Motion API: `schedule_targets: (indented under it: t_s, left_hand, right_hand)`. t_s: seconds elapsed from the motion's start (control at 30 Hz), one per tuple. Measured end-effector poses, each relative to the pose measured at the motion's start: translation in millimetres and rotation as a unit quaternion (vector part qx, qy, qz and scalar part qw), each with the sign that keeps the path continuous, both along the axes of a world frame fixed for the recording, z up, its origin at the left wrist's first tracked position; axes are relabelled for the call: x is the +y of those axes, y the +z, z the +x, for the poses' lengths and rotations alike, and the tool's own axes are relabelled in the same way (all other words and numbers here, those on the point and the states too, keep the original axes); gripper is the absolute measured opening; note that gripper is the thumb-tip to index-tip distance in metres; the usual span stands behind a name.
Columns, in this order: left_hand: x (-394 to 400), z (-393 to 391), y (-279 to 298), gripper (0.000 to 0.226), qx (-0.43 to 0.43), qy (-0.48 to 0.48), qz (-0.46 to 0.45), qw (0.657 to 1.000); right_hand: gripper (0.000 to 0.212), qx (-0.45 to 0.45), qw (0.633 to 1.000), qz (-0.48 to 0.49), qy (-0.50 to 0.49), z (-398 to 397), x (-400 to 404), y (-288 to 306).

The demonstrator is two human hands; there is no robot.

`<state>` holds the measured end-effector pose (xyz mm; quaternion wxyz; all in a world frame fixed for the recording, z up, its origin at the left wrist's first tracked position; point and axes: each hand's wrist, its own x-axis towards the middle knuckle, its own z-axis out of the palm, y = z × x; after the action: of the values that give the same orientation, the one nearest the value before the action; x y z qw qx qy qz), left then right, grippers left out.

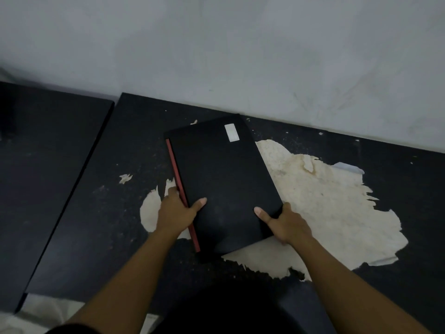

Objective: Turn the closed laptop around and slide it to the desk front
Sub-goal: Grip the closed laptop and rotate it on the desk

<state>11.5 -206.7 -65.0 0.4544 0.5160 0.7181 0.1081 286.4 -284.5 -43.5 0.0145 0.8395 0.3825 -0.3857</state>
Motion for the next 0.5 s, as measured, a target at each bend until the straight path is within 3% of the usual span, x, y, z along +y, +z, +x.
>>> schedule_targets:
  t_s: [0.23, 0.5]
  left_hand:
    - [11.5, 8.3, -8.7, 0.119, 0.05, -0.014, 0.014, 0.999]
    - [36.8, 0.0, -1.4, 0.107, 0.138, -0.093, 0.0, 0.986]
  right_hand:
    - [0.117, -0.004, 1.0, -0.001, 0.022, 3.9, 0.4, 1.0]
    - [0.094, 0.015, 0.999, -0.015, 0.04, -25.5, -36.3, -10.4]
